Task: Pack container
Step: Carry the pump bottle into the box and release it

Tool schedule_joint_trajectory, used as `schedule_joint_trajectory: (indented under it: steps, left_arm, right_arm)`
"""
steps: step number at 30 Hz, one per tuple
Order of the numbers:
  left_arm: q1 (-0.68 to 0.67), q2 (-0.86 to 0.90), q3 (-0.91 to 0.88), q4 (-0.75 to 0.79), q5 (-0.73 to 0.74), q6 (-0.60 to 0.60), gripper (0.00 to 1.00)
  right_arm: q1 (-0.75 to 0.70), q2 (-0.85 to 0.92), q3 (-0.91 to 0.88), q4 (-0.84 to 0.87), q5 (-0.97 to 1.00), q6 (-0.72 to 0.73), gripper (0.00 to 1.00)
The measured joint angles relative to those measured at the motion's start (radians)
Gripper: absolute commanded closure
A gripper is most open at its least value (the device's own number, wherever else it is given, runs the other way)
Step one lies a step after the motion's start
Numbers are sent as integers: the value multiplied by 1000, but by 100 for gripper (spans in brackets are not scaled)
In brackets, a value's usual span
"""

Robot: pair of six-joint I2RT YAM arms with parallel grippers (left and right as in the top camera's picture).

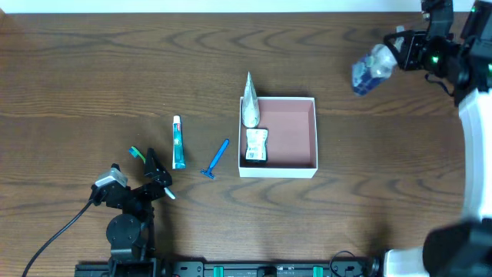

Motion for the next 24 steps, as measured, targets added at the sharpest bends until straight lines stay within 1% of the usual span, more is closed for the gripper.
schedule_joint_trajectory:
  steps: [4,10,17,19,21,24]
  left_arm:
    - [0,0,0,0,0,0,2]
    - [0,0,0,0,0,0,2]
    - [0,0,0,0,0,0,2]
    - [0,0,0,0,0,0,2]
    - [0,0,0,0,0,0,2]
    - [0,0,0,0,0,0,2]
  right_arm:
    - [85,-90,2,-62,-53,12,93]
    - [249,-96,2,-137,-54,15,94]
    - [428,-85,-6,-144,75,15,92]
    - [473,-84,-18,-142,128,20,91]
    - [514,-84,-35,-132,187,34,88]
    - [568,-83,-75,-93,268,61,88]
